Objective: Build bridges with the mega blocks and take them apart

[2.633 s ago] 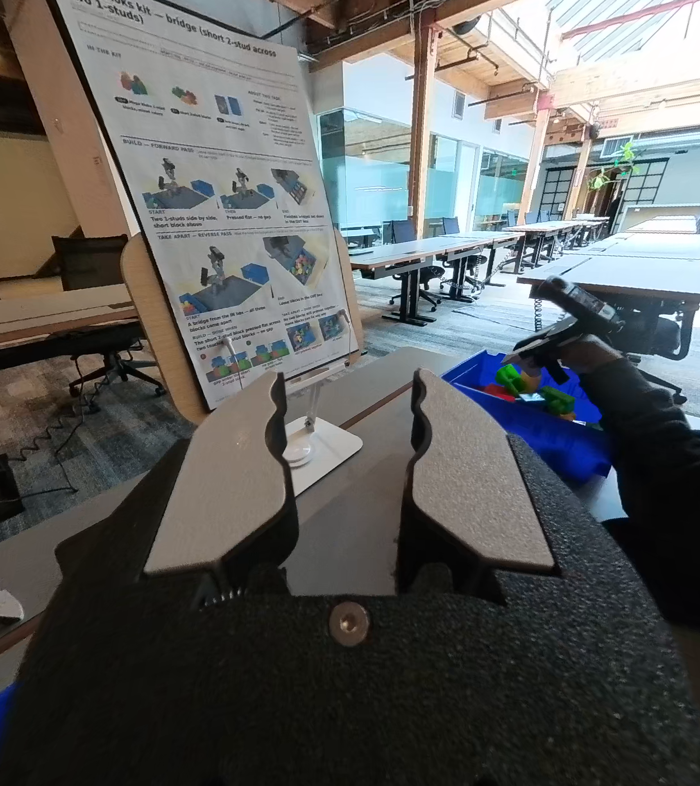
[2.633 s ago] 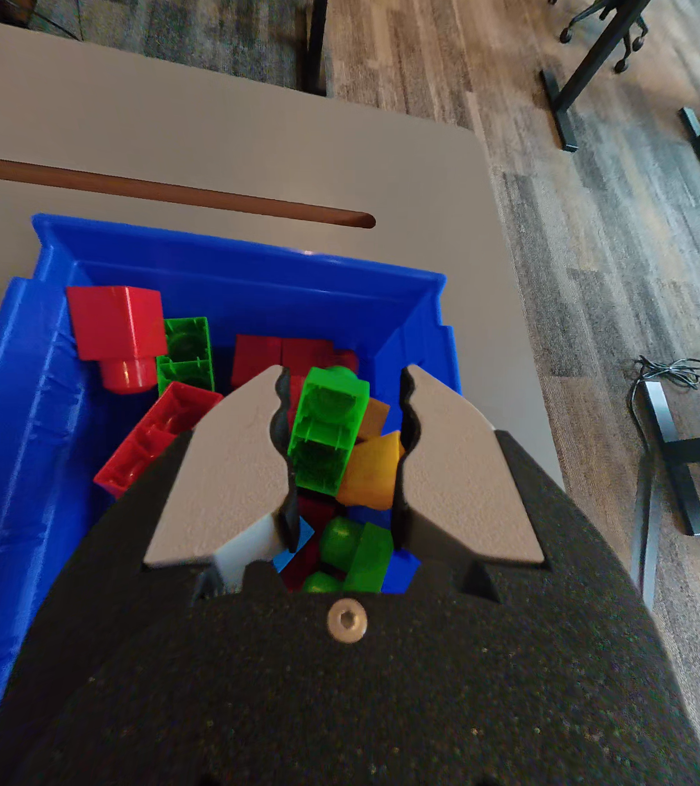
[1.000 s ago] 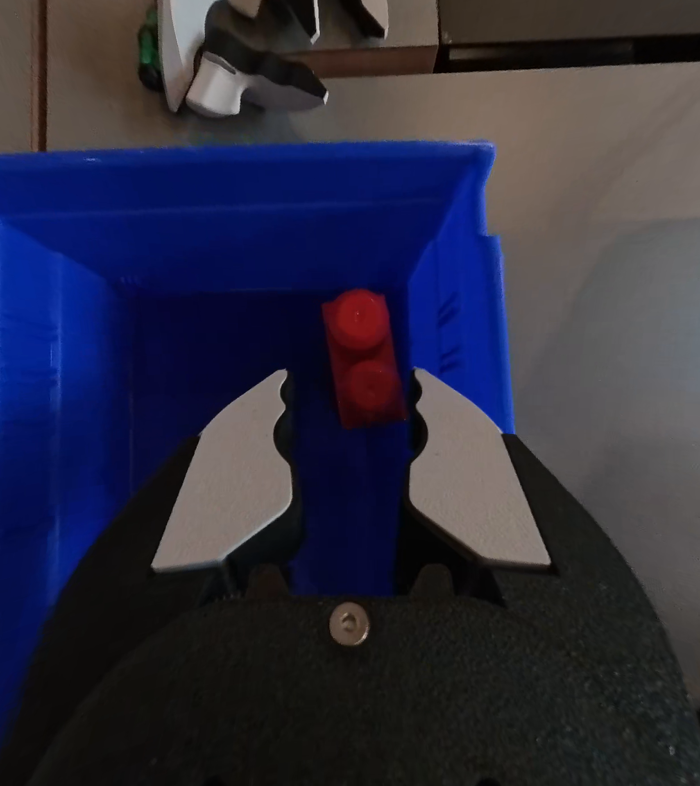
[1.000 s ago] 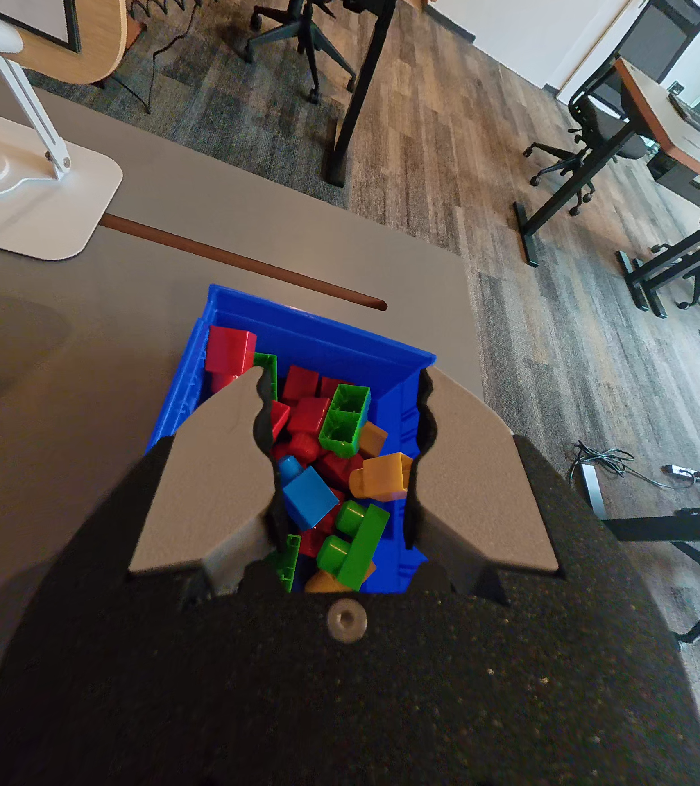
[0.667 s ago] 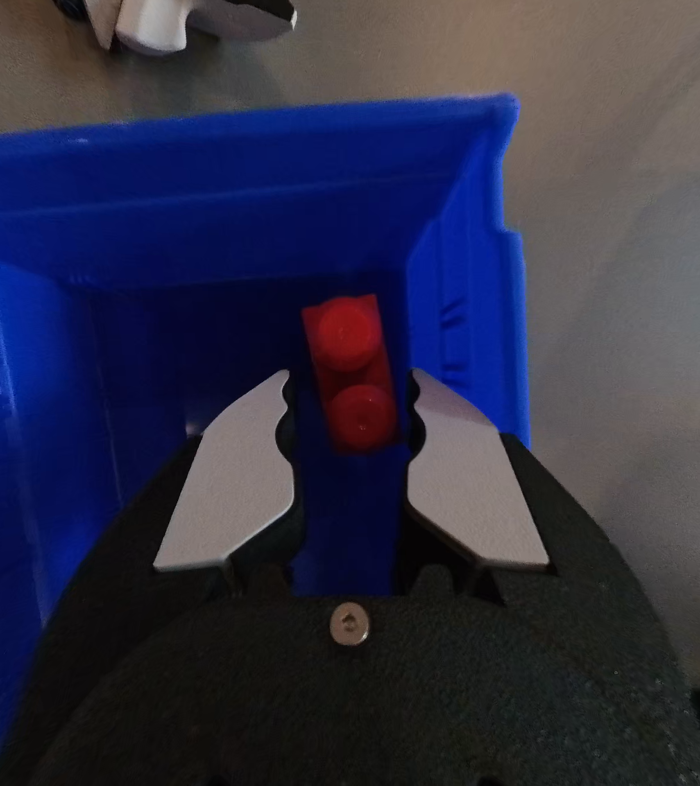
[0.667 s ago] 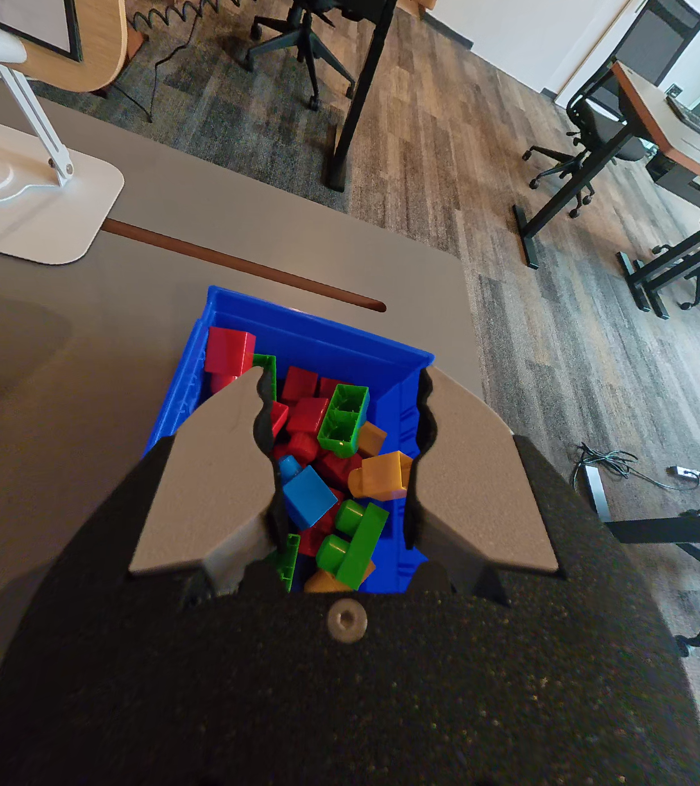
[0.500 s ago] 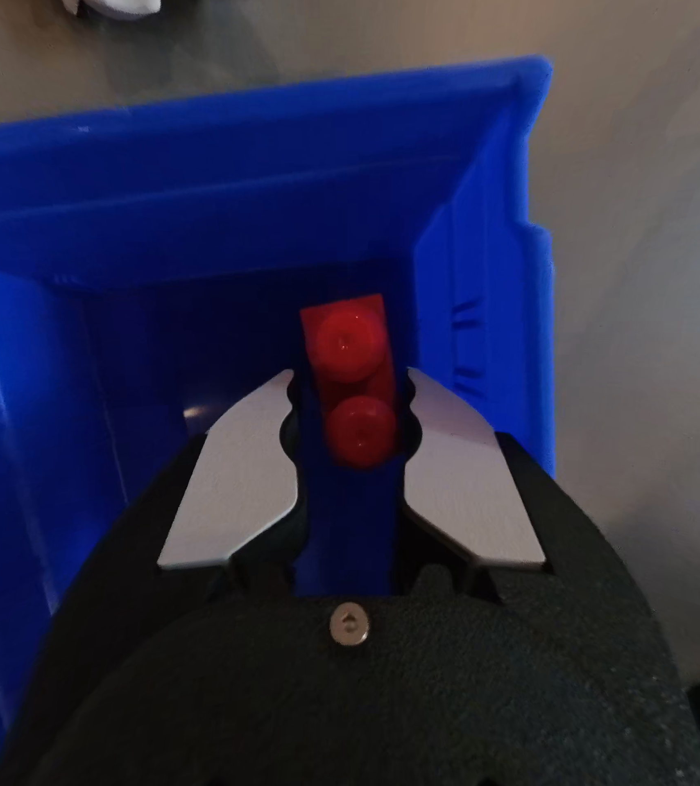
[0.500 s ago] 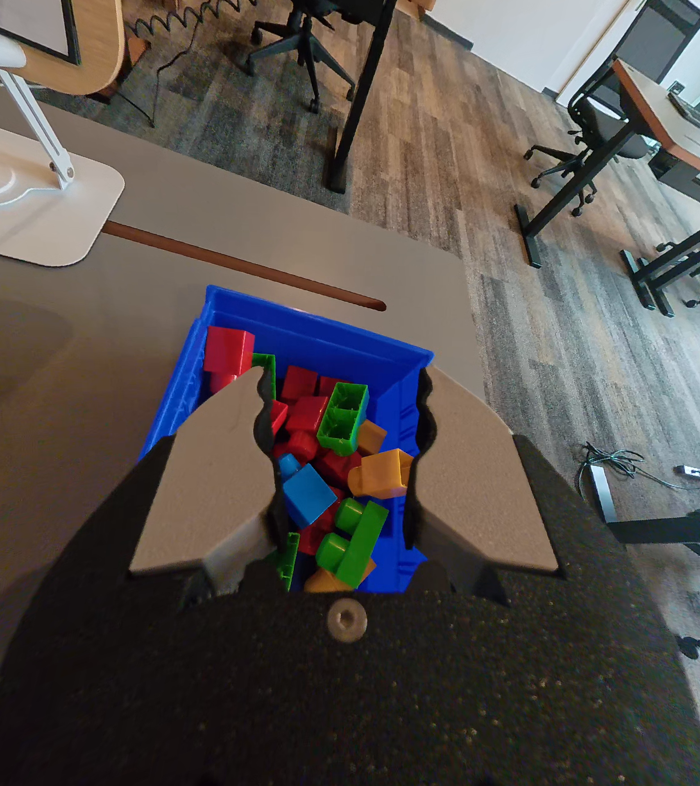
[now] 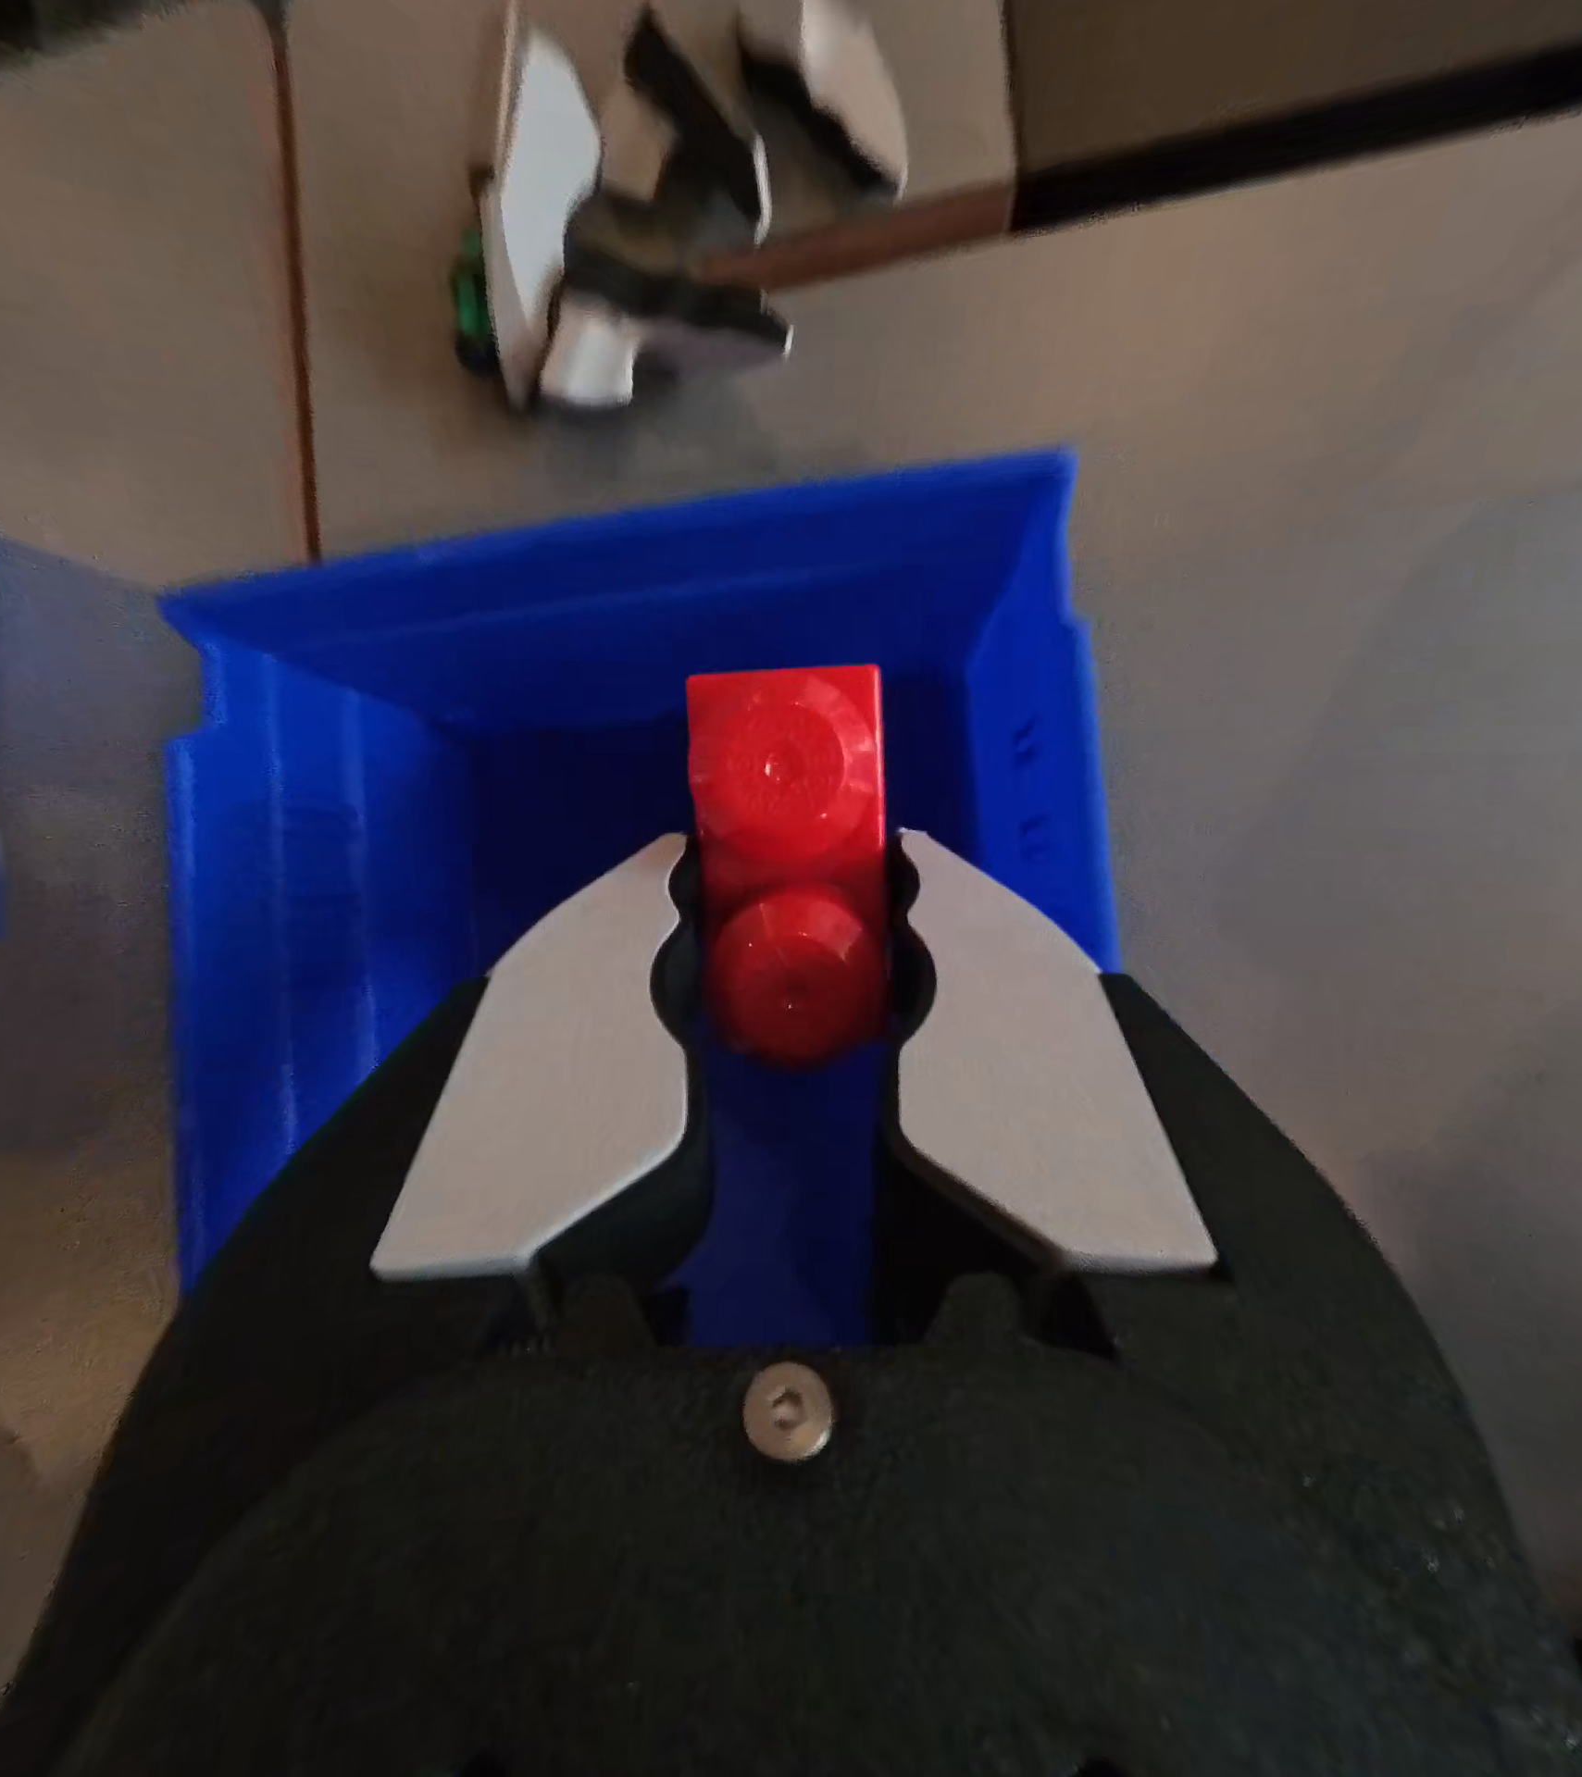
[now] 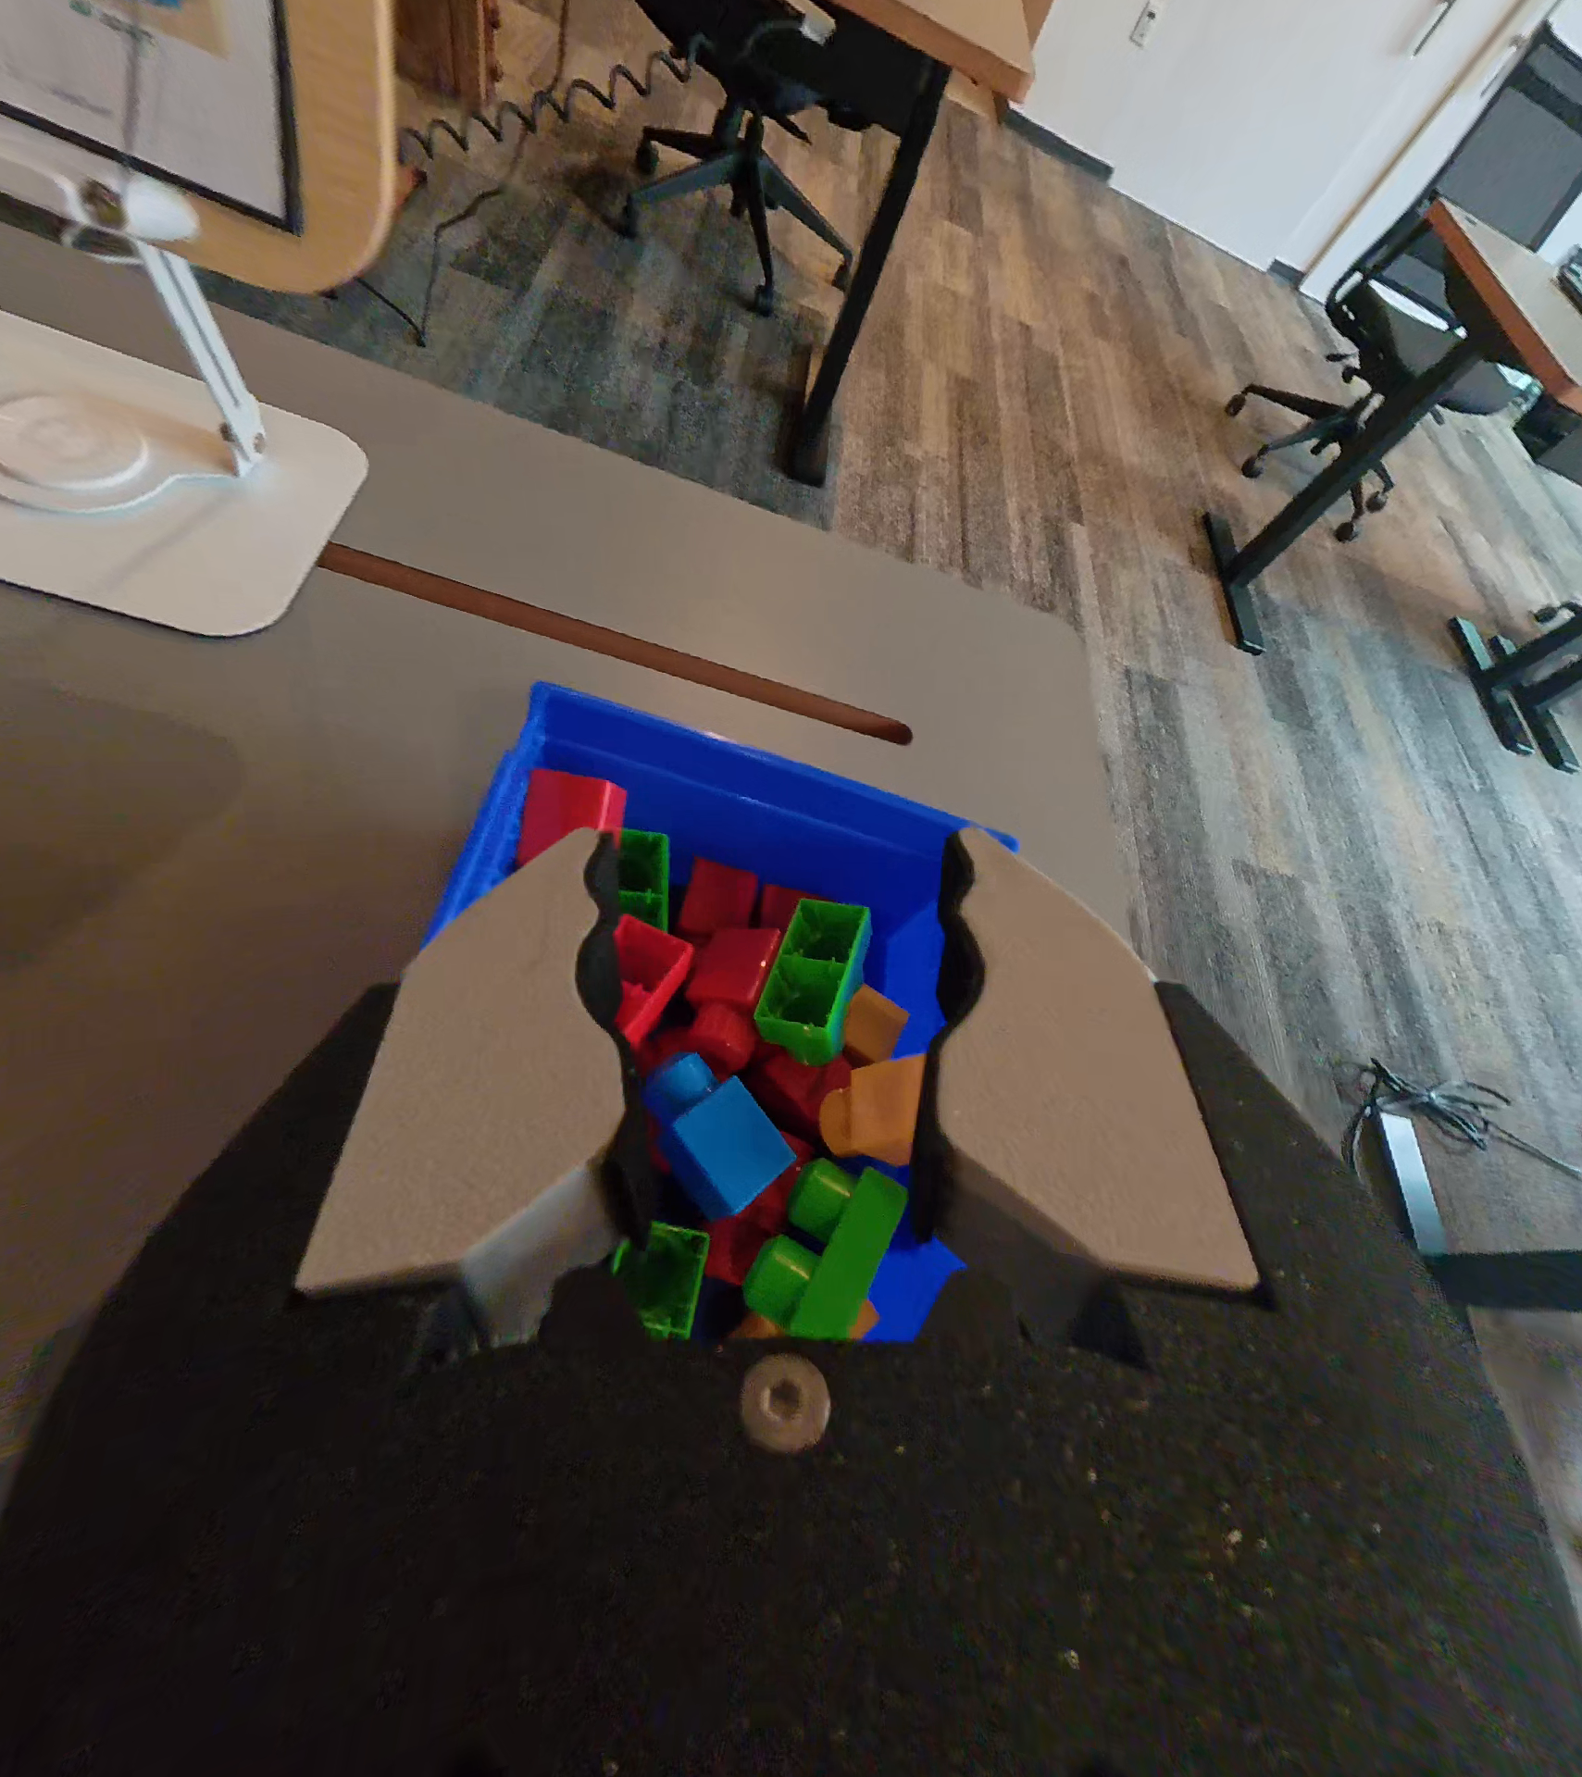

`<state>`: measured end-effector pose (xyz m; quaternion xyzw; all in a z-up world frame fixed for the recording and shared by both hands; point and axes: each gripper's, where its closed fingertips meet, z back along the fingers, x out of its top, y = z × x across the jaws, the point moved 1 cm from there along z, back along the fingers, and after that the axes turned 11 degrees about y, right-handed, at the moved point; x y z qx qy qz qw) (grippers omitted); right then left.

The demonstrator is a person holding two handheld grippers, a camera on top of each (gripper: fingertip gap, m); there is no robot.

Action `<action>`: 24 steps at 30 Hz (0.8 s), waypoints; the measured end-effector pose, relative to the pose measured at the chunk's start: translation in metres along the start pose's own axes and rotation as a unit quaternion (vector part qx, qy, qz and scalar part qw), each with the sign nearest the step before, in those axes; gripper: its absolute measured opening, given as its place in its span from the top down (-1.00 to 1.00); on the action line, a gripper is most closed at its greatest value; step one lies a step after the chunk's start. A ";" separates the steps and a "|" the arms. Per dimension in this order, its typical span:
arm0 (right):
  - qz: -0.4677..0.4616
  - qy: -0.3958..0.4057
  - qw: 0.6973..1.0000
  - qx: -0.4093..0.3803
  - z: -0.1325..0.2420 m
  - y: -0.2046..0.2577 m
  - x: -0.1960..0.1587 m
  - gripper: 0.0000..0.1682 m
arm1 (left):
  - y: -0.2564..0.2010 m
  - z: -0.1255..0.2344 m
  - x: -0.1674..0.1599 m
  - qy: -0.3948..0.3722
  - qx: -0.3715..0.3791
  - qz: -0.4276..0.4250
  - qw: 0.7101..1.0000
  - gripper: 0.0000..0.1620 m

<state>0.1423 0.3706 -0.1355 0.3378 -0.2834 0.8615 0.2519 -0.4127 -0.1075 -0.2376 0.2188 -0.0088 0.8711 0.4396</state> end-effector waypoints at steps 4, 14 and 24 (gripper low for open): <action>0.021 -0.023 0.999 0.028 0.002 0.018 0.015 0.25 | -0.018 0.051 0.024 -0.090 0.007 -0.032 0.995 0.55; 0.091 -0.115 0.982 0.120 0.018 0.082 0.061 0.30 | -0.117 0.164 0.066 -0.327 -0.111 -0.105 0.933 0.56; 0.168 -0.254 0.883 0.357 0.084 0.193 0.101 0.31 | -0.232 0.245 0.050 -0.451 -0.335 -0.202 0.802 0.56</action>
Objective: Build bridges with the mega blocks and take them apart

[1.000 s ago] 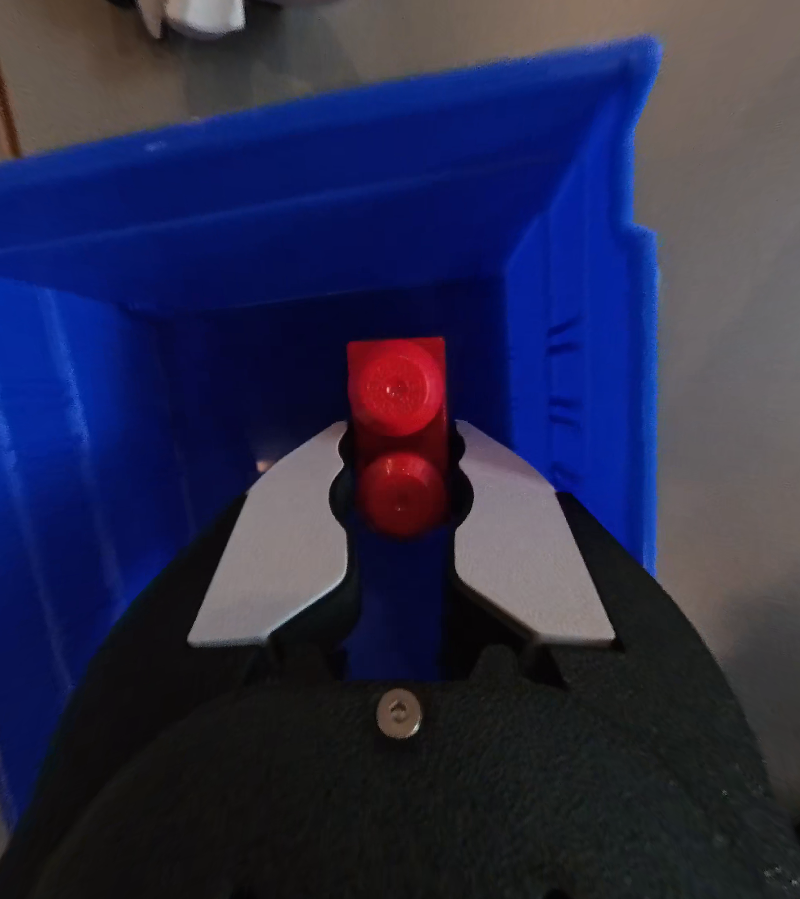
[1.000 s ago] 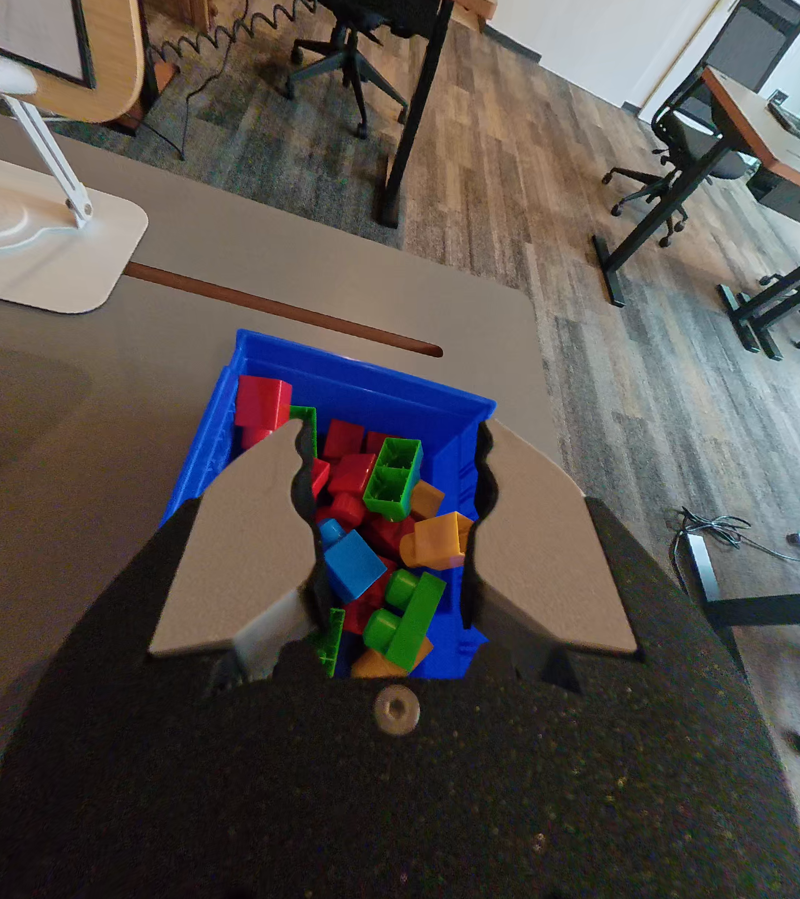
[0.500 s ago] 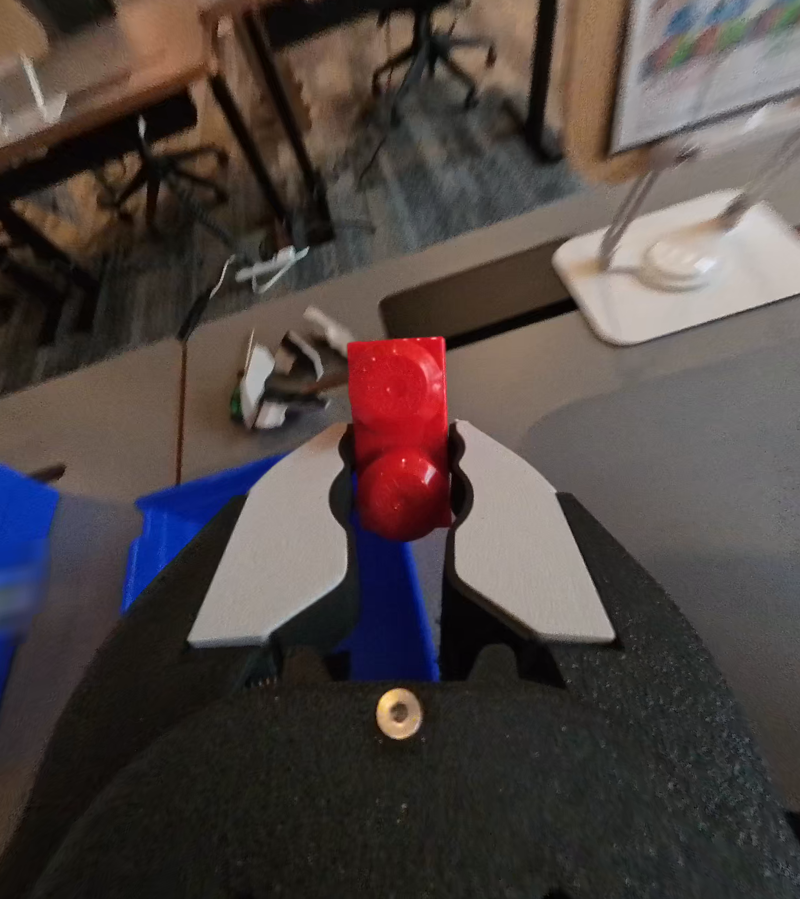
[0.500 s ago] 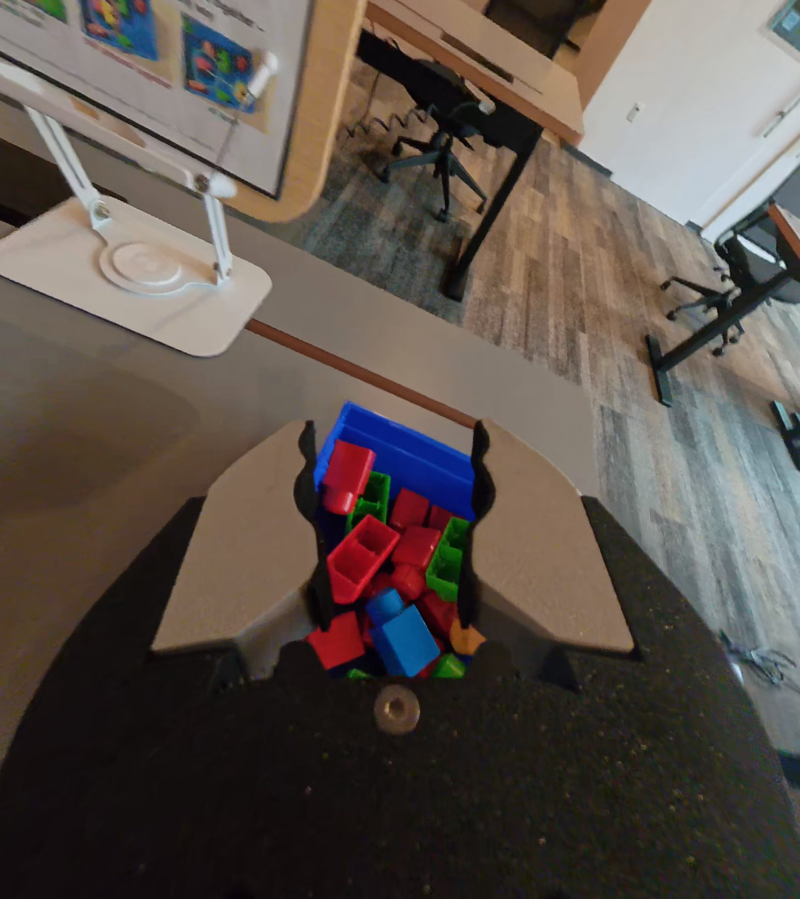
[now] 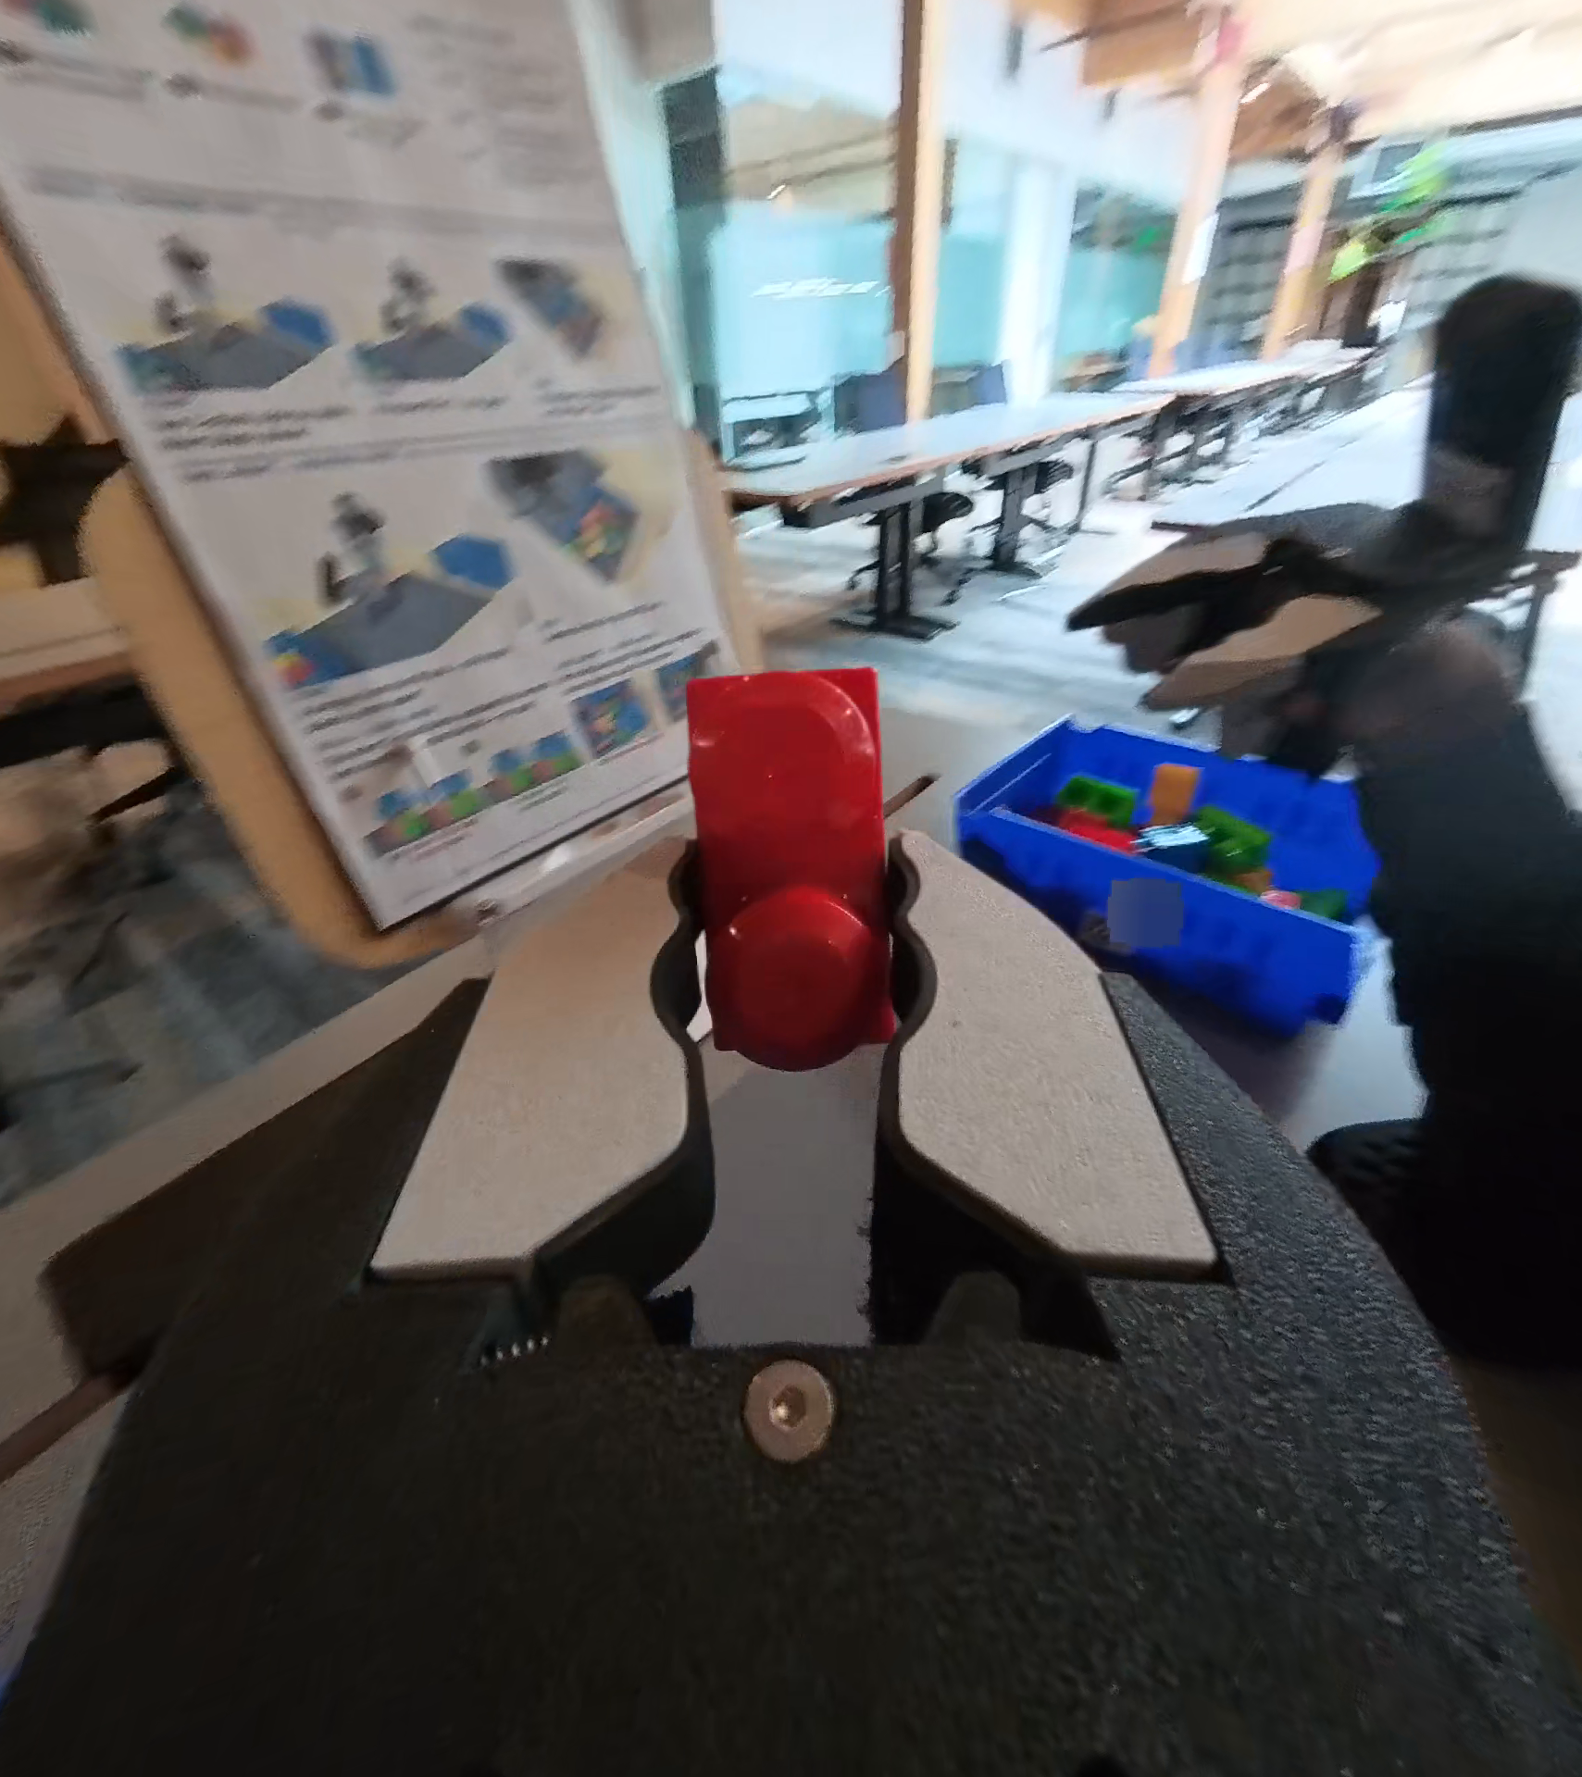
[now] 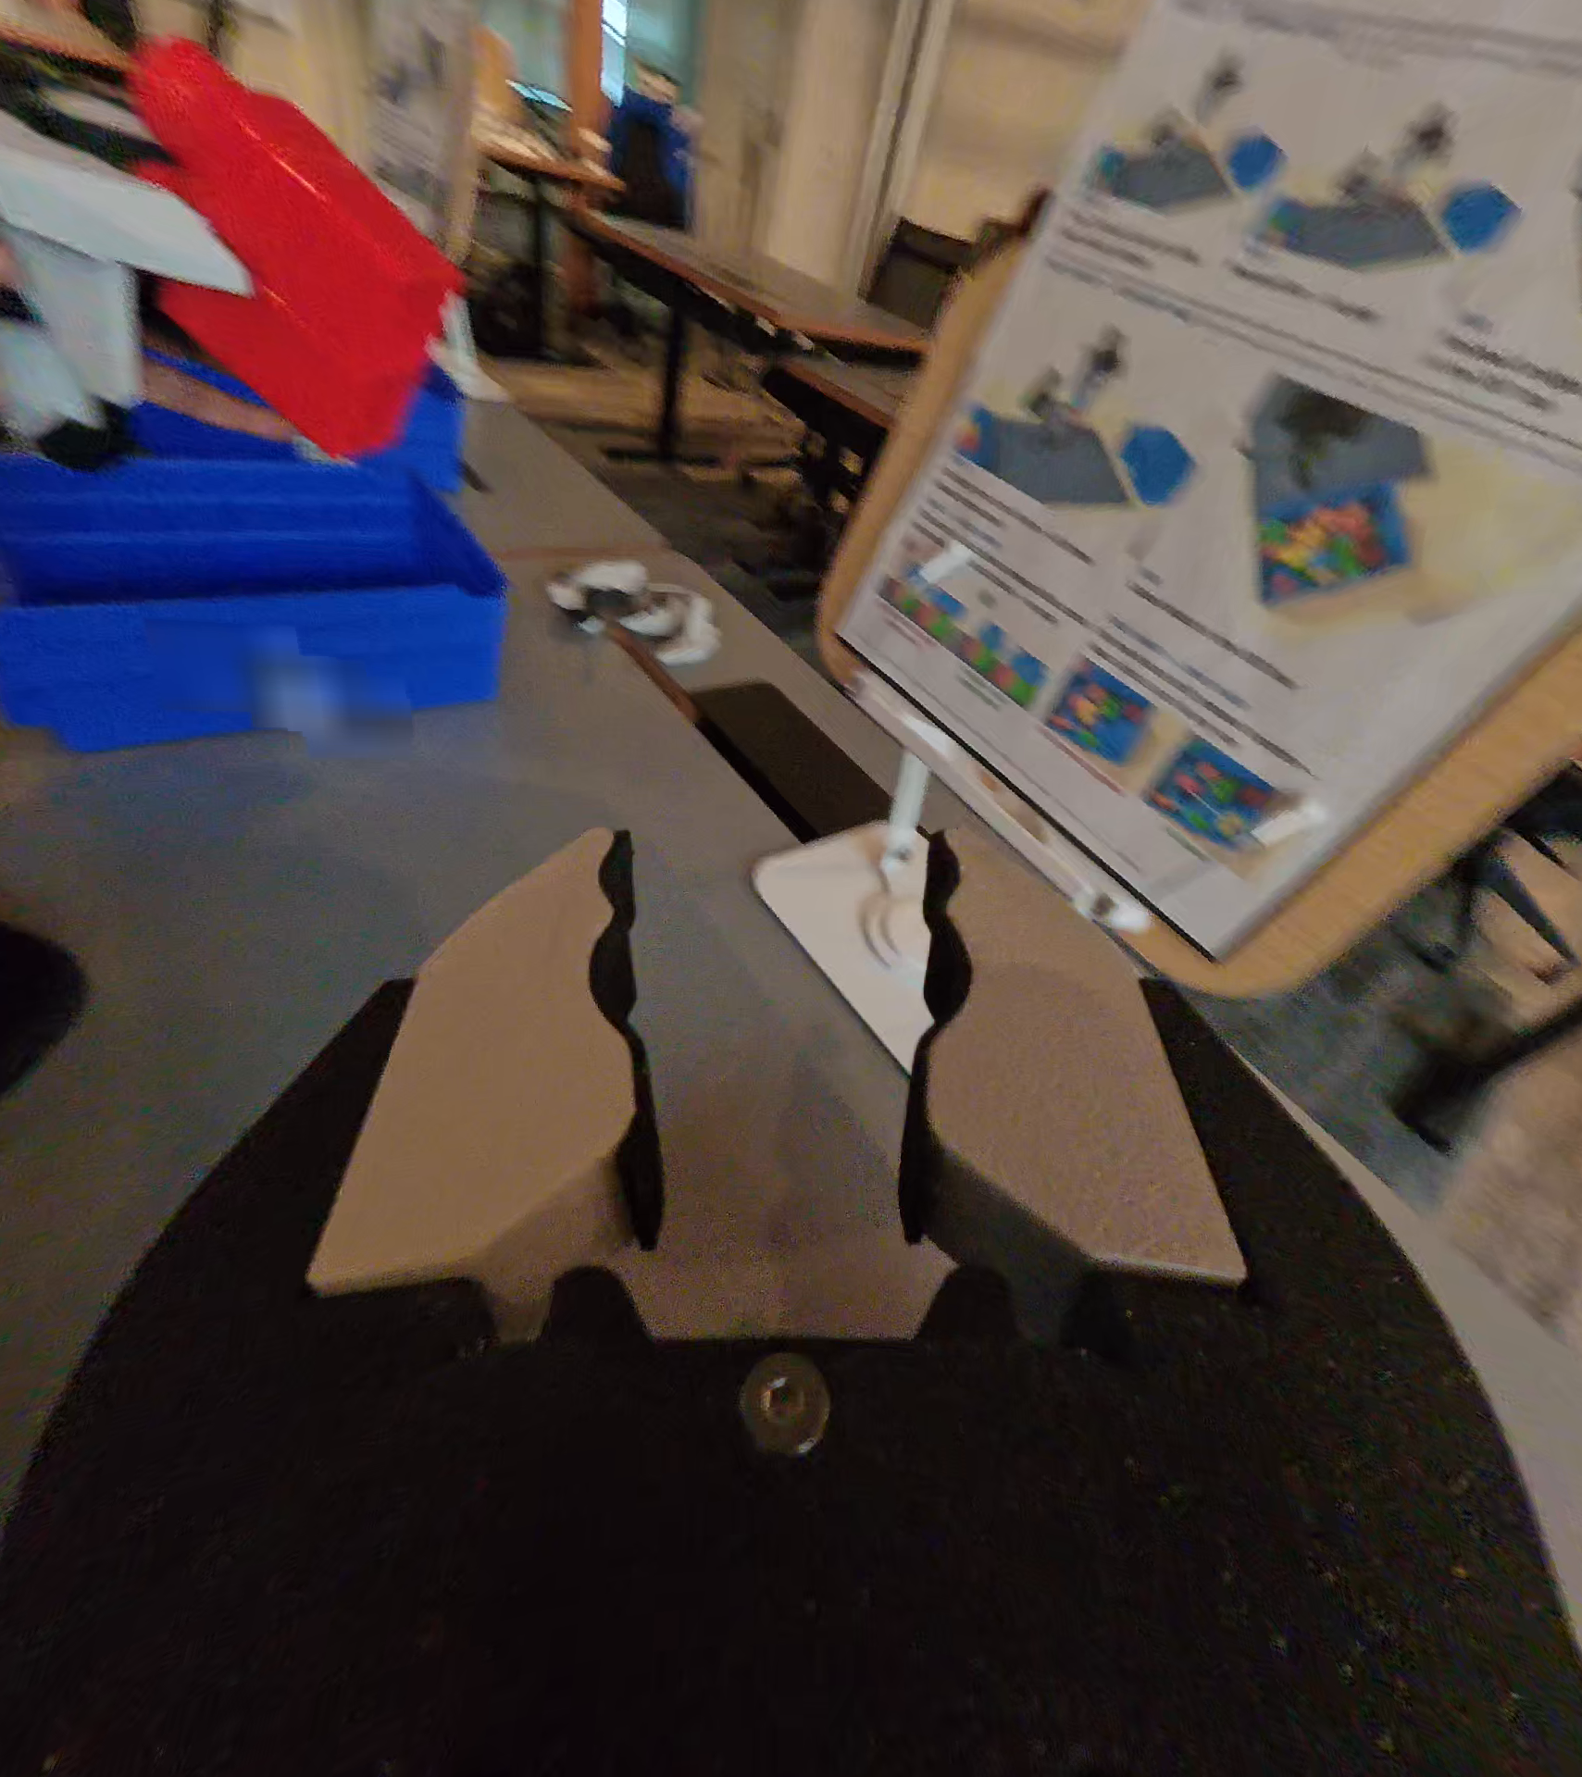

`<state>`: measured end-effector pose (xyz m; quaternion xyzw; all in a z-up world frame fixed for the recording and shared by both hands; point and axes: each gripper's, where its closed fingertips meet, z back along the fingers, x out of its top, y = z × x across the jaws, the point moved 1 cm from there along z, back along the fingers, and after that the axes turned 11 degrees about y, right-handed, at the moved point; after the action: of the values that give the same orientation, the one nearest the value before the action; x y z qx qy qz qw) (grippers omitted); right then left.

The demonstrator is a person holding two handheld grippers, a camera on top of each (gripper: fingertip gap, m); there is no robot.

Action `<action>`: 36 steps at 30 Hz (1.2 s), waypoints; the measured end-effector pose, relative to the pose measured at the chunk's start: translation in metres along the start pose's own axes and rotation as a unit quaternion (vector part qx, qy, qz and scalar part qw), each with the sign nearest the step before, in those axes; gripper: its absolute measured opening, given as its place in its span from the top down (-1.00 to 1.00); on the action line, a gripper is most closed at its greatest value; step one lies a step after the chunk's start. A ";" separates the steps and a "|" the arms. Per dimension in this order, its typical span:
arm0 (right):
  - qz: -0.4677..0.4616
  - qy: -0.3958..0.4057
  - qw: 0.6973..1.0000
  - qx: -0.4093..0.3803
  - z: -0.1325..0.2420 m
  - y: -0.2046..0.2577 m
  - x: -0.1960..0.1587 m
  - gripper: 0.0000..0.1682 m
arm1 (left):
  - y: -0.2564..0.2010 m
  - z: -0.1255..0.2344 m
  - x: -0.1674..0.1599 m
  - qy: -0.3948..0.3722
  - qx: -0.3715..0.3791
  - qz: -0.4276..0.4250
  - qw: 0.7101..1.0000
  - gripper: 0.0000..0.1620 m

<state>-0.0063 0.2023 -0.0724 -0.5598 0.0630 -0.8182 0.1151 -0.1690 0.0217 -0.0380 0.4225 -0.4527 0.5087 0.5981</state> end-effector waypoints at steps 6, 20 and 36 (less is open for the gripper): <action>0.030 -0.083 0.985 0.145 -0.008 0.062 0.039 0.31 | -0.055 -0.003 0.023 -0.073 -0.129 -0.012 0.989 0.56; -0.016 -0.202 0.920 0.336 -0.018 0.133 0.085 0.25 | -0.113 -0.021 0.027 -0.108 -0.271 -0.009 0.956 0.56; 0.042 -0.101 0.931 0.349 -0.032 0.144 0.058 0.57 | -0.116 -0.032 -0.007 -0.017 -0.278 -0.067 0.958 0.39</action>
<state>-0.0388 0.0474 -0.0651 -0.5611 -0.2150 -0.7218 0.3434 -0.0512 0.0361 -0.0578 0.2770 -0.5571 0.3147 0.7169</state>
